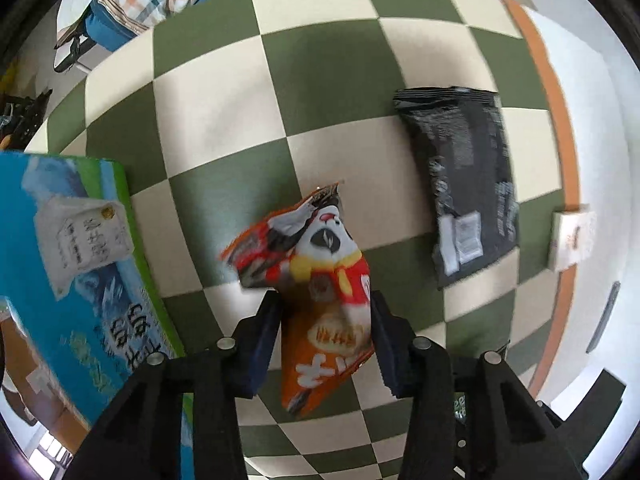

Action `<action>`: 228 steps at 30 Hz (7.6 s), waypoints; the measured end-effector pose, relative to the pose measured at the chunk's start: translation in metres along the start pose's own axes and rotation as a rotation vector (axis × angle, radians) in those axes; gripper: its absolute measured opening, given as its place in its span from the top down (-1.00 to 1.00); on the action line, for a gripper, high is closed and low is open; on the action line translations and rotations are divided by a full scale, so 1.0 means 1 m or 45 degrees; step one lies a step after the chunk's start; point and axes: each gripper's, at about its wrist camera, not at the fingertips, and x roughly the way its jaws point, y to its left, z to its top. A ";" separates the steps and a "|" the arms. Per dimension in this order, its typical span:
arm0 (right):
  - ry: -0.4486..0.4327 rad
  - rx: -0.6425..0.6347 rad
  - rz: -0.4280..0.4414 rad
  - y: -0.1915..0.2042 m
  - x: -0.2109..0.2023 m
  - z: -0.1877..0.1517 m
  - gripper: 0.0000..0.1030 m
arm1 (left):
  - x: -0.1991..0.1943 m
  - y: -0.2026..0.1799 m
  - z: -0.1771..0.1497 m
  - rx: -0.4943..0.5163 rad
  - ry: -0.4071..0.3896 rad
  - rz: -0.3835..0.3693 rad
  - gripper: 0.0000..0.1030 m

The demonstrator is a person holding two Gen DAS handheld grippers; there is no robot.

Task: Organize soft objects
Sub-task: 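Carry both packets into the box and open both grippers, then move both tools back toward the black packet on the table, then grasp the black packet with the left gripper while the right grasps the white card box, then lift both held items and carry them toward the cardboard box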

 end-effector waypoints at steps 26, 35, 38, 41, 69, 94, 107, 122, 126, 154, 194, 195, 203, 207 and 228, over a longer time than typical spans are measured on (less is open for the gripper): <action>-0.429 -0.160 0.298 0.167 -0.193 -0.028 0.26 | -0.200 0.206 -0.175 -0.200 -0.524 -0.259 0.32; -0.335 -0.247 0.450 0.306 -0.162 -0.002 0.25 | -0.151 0.326 -0.206 -0.439 -0.426 -0.161 0.32; -0.301 -0.281 0.423 0.345 -0.146 0.006 0.25 | -0.132 0.349 -0.206 -0.475 -0.377 -0.158 0.32; -0.273 -0.295 0.397 0.373 -0.129 0.013 0.25 | -0.114 0.366 -0.204 -0.510 -0.324 -0.184 0.32; -0.194 -0.263 0.288 0.394 -0.066 0.049 -0.39 | -0.108 0.385 -0.204 -0.544 -0.281 -0.148 -0.11; -0.625 -0.177 0.008 0.295 -0.178 -0.047 -1.00 | -0.182 0.299 -0.274 -0.422 -0.697 0.177 -0.99; -0.656 -0.198 0.104 0.277 -0.198 -0.086 -1.00 | -0.213 0.263 -0.294 -0.400 -0.797 0.180 -0.99; -0.669 0.098 0.150 0.106 -0.225 -0.062 -1.00 | -0.220 0.110 -0.188 -0.112 -0.704 -0.017 -0.99; -0.607 0.292 0.153 0.015 -0.210 -0.032 -1.00 | -0.186 0.054 -0.127 -0.044 -0.558 -0.056 -0.99; 0.036 1.241 0.375 -0.237 0.012 0.109 -0.73 | 0.034 -0.077 0.091 -0.065 0.196 -0.083 -0.99; 0.018 0.501 -0.015 -0.109 -0.030 0.144 -0.15 | 0.051 -0.102 0.017 0.160 0.030 0.115 -0.09; 0.015 0.497 -0.026 -0.112 -0.031 0.140 -0.15 | 0.052 -0.102 0.016 0.161 0.029 0.115 -0.06; -0.021 0.462 -0.014 -0.092 -0.049 0.130 -0.13 | 0.038 -0.091 0.014 0.144 0.009 0.051 0.05; -0.067 0.420 0.020 -0.084 -0.074 0.124 -0.13 | 0.027 -0.089 0.004 0.132 -0.027 -0.016 0.05; -0.060 0.324 -0.104 -0.084 -0.085 0.072 -0.13 | 0.042 -0.072 -0.010 0.148 0.062 0.021 0.04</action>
